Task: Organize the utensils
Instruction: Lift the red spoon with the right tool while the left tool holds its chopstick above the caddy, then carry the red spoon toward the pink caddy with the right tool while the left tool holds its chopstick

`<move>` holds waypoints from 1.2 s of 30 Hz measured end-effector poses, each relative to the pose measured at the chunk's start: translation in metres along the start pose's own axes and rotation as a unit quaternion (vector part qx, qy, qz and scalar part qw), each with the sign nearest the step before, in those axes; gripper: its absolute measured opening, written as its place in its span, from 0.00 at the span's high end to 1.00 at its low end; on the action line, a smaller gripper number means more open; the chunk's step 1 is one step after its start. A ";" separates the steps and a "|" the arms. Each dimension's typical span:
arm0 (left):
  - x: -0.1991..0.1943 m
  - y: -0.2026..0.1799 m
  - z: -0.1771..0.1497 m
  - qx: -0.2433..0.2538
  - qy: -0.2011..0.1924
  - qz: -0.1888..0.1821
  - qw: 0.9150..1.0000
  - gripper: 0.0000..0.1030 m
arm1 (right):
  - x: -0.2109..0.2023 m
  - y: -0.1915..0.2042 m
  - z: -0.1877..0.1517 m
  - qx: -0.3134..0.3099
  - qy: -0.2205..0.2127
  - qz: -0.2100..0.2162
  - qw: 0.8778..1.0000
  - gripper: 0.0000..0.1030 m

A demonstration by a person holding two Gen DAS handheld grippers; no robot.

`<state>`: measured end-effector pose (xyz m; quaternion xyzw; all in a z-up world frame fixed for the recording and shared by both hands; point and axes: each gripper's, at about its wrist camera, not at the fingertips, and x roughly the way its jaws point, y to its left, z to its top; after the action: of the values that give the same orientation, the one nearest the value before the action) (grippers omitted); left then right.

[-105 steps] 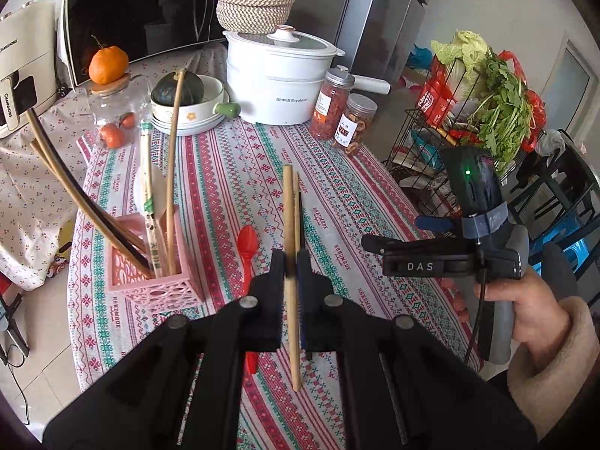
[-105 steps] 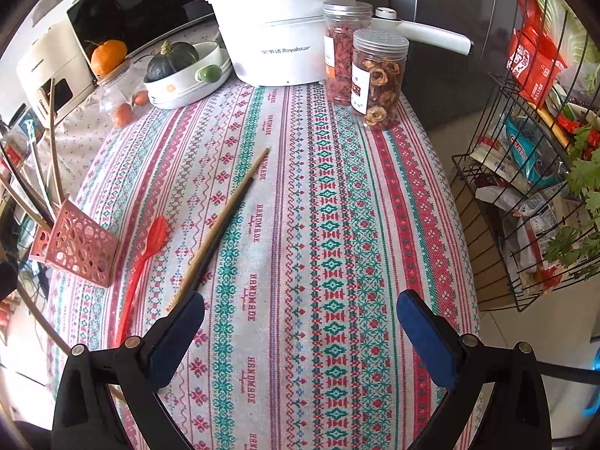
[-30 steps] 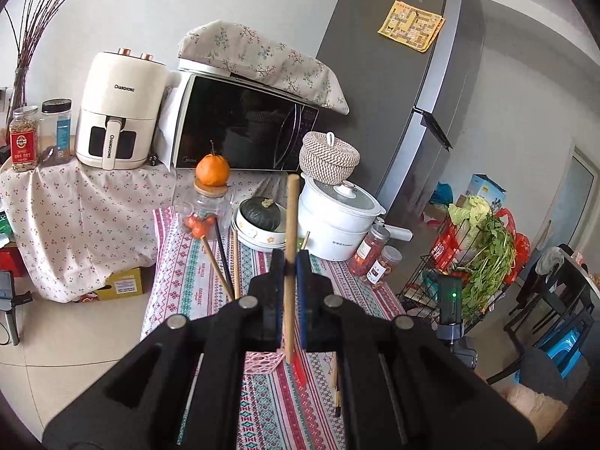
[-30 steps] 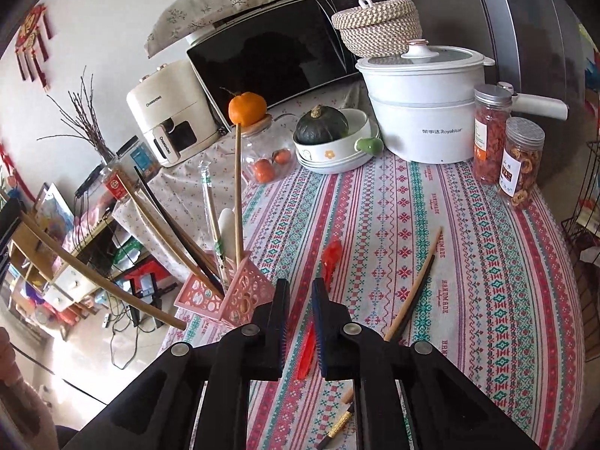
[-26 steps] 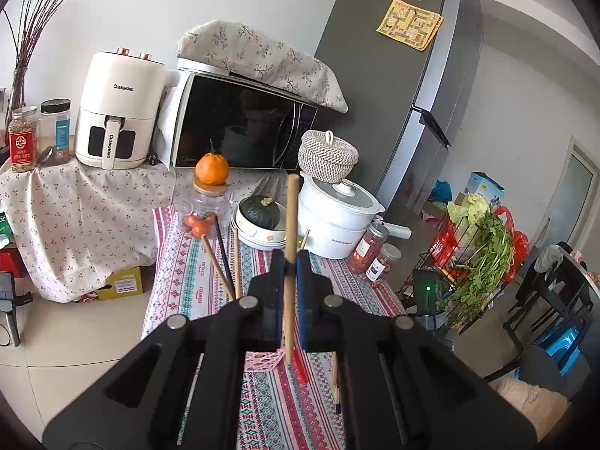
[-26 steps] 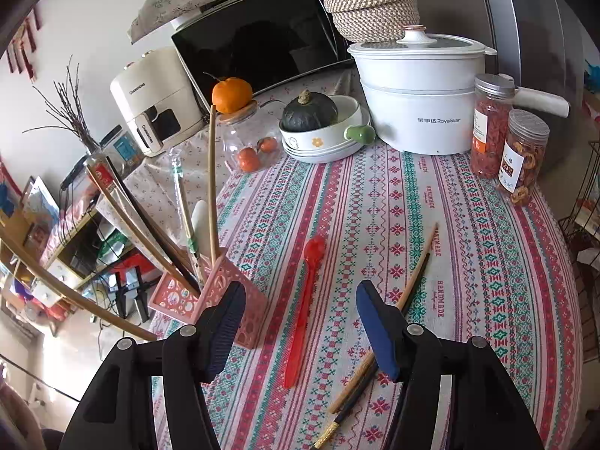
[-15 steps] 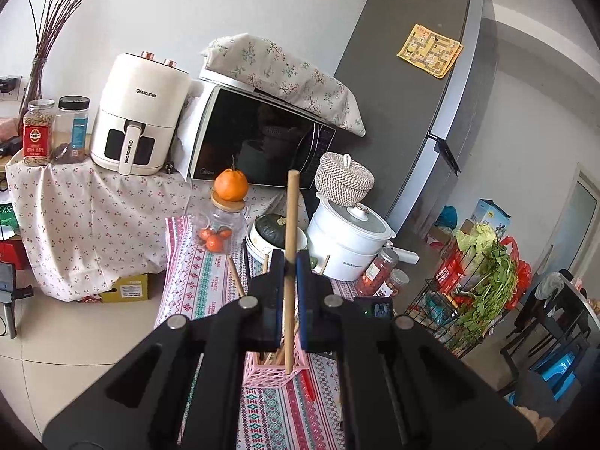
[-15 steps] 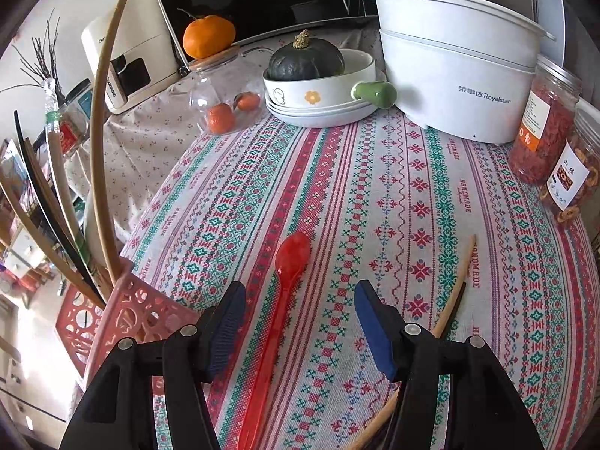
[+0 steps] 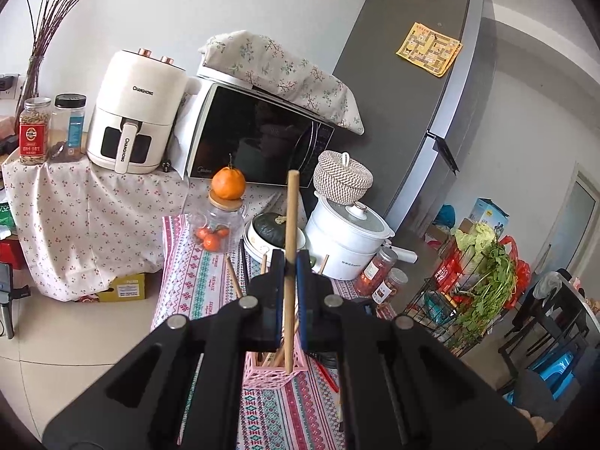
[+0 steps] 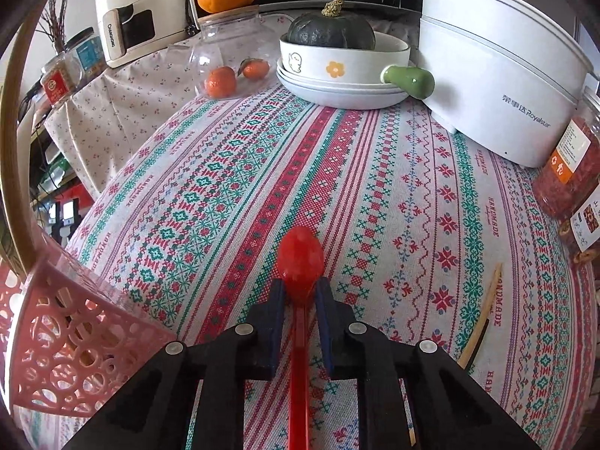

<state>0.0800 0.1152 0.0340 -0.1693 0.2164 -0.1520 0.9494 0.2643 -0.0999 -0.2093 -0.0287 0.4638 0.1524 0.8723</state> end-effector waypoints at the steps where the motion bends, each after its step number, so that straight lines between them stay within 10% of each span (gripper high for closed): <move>1: 0.000 -0.001 0.000 -0.001 -0.002 0.000 1.000 0.93 | -0.005 -0.003 -0.001 0.007 -0.003 0.003 1.000 0.88; 19: 0.028 0.002 -0.010 -0.010 0.005 0.032 0.999 0.93 | -0.147 -0.017 -0.009 0.044 -0.137 0.052 0.988 0.96; 23: 0.026 0.003 -0.011 -0.016 0.013 0.024 0.999 0.93 | -0.135 -0.018 -0.008 0.053 -0.108 0.056 0.991 0.82; 25: 0.022 0.001 -0.011 -0.010 0.013 0.022 1.000 0.93 | -0.119 -0.019 -0.008 0.055 -0.095 0.049 0.993 0.50; 36: 0.010 0.006 -0.005 0.000 0.009 0.004 1.000 0.93 | -0.019 0.008 0.012 -0.041 -0.026 0.033 0.998 0.48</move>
<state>0.0880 0.1154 0.0241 -0.1676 0.2254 -0.1499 0.9480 0.2613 -0.0942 -0.1868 -0.0448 0.4354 0.2005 0.8765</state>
